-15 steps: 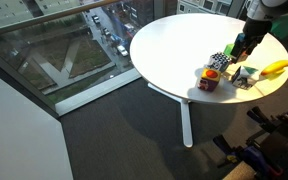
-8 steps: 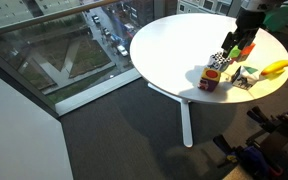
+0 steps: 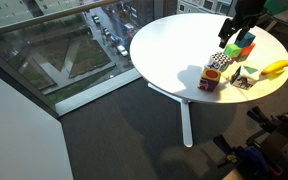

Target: Unstack the square plush toys on the left

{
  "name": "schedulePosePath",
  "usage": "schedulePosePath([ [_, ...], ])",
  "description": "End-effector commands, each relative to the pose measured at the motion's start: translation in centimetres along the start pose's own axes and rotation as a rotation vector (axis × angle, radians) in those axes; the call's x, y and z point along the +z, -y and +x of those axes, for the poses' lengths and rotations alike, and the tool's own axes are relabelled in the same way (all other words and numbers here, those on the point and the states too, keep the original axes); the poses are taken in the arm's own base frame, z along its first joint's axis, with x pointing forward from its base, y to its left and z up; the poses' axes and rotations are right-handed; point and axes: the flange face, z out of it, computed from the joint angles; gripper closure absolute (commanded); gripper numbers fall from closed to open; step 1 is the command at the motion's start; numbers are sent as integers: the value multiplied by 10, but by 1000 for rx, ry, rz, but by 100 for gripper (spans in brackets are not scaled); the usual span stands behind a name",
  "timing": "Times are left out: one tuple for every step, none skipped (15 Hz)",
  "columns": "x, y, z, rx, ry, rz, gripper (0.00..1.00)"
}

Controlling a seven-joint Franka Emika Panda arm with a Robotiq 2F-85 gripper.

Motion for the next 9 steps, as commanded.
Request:
schedulePosePath([
  [-30,9,0,30,0,15,0],
  [-36,10,-1,34,2,12,0],
  [-43,12,-1,36,2,12,0],
  [-50,13,-1,36,5,16,0],
  [-58,14,-2,40,2,16,0],
  [-65,14,-3,40,6,18,0],
  [-72,15,-3,43,4,18,0],
  [-78,16,-4,45,7,19,0],
  [-85,16,-5,43,8,20,0],
])
